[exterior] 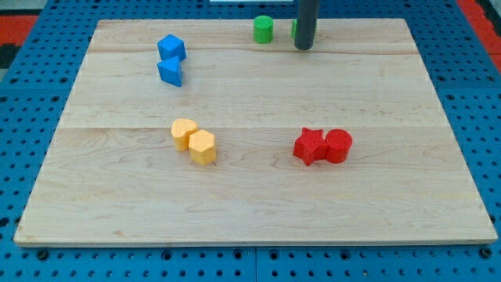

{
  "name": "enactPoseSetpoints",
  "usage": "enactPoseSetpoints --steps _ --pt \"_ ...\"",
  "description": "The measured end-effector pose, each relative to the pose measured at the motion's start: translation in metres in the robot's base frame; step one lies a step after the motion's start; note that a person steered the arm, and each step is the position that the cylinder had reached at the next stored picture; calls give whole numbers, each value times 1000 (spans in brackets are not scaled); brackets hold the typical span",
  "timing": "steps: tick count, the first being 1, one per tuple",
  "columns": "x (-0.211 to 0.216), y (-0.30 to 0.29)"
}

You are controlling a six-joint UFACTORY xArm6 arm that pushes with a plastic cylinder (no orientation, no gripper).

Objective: Move arm at top right corner of the board

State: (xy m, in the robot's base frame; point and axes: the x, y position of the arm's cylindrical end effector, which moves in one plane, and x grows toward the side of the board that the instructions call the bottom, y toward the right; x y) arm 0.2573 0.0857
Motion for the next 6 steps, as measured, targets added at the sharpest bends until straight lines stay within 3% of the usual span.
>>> enactPoseSetpoints --steps 1,2,3,4,5,6 --pt "-24 7" --pt "9 29" --pt "55 6" --pt "15 49" --pt "-57 138" --pt "-65 137"
